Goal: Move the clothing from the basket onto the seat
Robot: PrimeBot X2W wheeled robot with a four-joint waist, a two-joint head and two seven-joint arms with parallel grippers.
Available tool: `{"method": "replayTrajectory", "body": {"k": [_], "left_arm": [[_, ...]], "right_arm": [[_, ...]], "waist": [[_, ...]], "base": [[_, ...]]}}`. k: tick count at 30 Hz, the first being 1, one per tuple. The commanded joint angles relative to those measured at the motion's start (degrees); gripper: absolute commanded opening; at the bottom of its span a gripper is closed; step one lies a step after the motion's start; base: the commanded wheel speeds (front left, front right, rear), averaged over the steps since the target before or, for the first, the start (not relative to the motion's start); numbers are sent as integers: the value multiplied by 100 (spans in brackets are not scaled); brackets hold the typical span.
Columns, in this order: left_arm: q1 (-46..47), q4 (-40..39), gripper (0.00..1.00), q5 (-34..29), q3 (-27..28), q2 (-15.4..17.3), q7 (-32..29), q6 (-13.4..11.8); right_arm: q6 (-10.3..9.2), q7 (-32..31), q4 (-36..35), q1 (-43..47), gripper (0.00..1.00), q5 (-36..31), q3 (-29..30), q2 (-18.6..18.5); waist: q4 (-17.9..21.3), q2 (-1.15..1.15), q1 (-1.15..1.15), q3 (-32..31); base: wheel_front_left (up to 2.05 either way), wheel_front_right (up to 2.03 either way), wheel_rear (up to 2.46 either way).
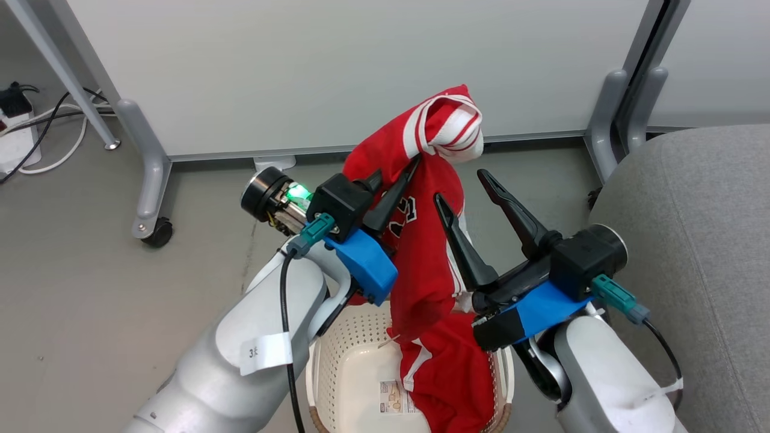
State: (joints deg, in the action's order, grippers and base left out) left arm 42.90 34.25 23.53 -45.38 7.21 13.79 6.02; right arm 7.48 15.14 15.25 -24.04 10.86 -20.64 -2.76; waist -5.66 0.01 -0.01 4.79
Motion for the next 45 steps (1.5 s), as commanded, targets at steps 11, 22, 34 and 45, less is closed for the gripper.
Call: {"method": "replayTrajectory", "body": {"k": [11, 22, 34, 45], "left_arm": [[205, -244, 0, -55, -258, -219, 65, 20], [181, -562, 0, 2, -523, -347, 97, 13], [207, -551, 0, 56, -573, -318, 101, -39], [188, -536, 0, 87, -618, -286, 111, -76]], "right_arm": [[3, 1, 931, -537, 100, -125, -91, -23], [3, 0, 1564, -797, 13, -48, -178, -21], [3, 0, 1659, -808, 0, 43, -222, -22], [3, 0, 1670, -744, 0, 75, -236, -22]], "waist": [[-293, -1, 1, 131], [-450, -1, 1, 139], [-413, -1, 1, 88], [-389, -1, 1, 68]], "base": [[0, 0, 0], [0, 0, 0], [0, 0, 0], [0, 0, 0]]}}
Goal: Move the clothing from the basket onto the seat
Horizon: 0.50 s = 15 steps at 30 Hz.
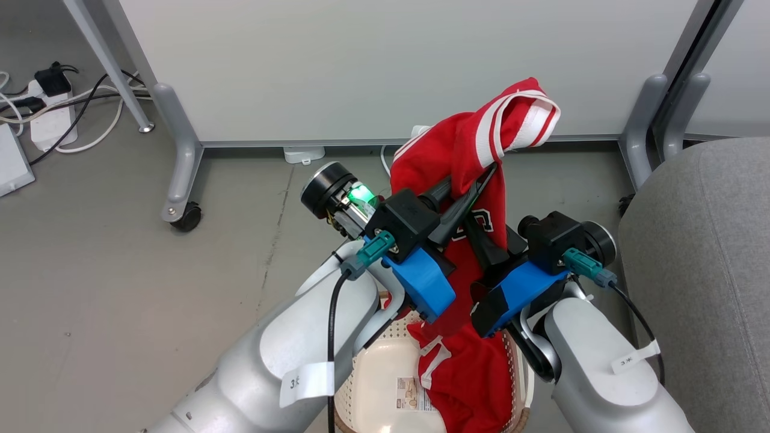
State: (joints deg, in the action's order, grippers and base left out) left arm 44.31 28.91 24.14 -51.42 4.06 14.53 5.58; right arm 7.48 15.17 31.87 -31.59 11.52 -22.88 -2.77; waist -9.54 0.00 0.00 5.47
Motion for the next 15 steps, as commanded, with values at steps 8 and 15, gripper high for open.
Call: {"method": "replayTrajectory", "body": {"k": [8, 15], "left_arm": [[23, 21, 100, -2, -3, 52, 39, -146], [13, 11, 100, -15, -30, 74, 45, -188]], "right_arm": [[3, -2, 2, 33, 0, 46, -8, -21], [3, -3, -1, 34, 0, 81, 7, -21]], "waist": [[16, 0, 0, -16], [61, 0, 0, 6]], "base": [[0, 0, 0], [0, 0, 0]]}}
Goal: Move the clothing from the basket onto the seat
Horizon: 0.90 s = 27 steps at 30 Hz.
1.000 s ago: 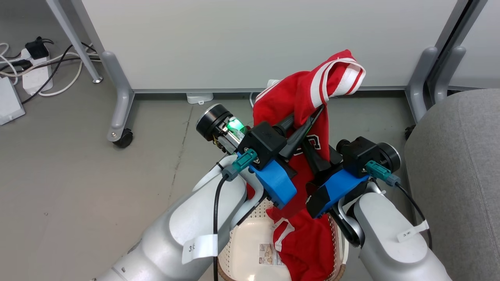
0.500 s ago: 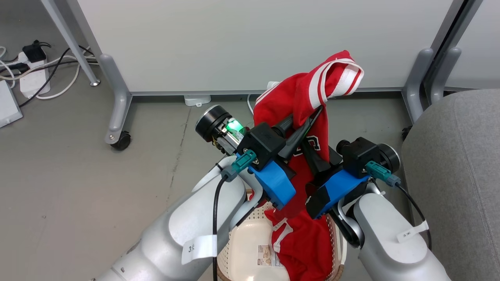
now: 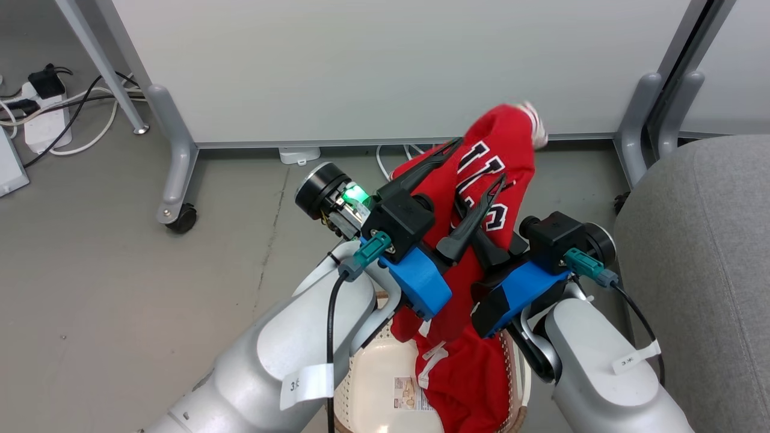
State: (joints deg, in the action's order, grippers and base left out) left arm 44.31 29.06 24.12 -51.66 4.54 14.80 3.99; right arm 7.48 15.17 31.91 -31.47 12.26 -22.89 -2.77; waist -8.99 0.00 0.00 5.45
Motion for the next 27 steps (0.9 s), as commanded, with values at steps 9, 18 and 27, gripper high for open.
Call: {"method": "replayTrajectory", "body": {"k": [9, 18, 27], "left_arm": [[84, -67, 100, -2, 47, 113, 27, -92], [94, -153, 100, 46, 86, 216, 30, -115], [59, -249, 100, -25, 57, 313, 37, -117]], "right_arm": [[3, -2, -61, -75, 0, 23, 50, -21], [3, -1, -178, -107, 0, -99, 301, -21], [3, -1, -424, -81, 0, -256, 740, -19]], "waist": [[159, 0, 0, 166], [578, 0, 0, 478], [1181, 0, 0, 830]], "base": [[0, 0, 0], [0, 0, 0], [0, 0, 0]]}}
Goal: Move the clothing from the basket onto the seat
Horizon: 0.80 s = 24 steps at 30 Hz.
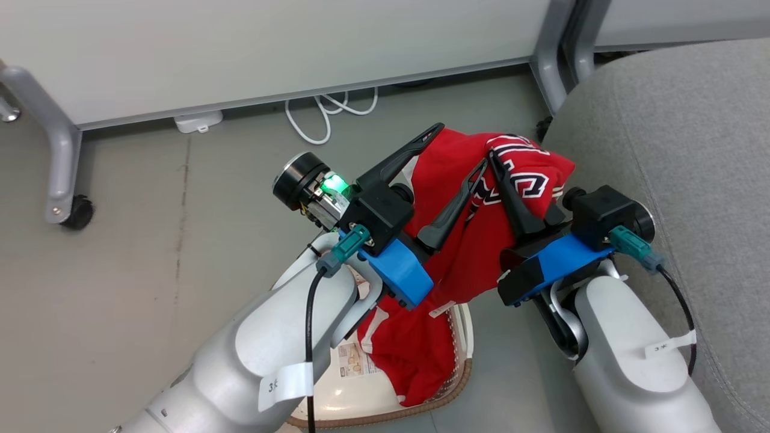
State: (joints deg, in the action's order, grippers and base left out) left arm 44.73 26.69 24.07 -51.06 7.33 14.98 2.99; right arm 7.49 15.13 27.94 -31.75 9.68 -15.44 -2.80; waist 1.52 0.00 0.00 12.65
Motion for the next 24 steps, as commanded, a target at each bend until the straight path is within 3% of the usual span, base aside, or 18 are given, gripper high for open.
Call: {"method": "replayTrajectory", "body": {"k": [1, 24], "left_arm": [[24, -24, 100, -34, -4, 53, 21, -20], [-73, -186, 100, -237, -446, 143, -17, 128]], "right_arm": [[2, 3, -67, -46, 0, -17, 58, -17], [1, 3, -1018, 482, 0, -208, 1489, -12]], "waist": [[211, 0, 0, 152], [1686, 0, 0, 693]], "base": [[0, 0, 0], [0, 0, 0]]}}
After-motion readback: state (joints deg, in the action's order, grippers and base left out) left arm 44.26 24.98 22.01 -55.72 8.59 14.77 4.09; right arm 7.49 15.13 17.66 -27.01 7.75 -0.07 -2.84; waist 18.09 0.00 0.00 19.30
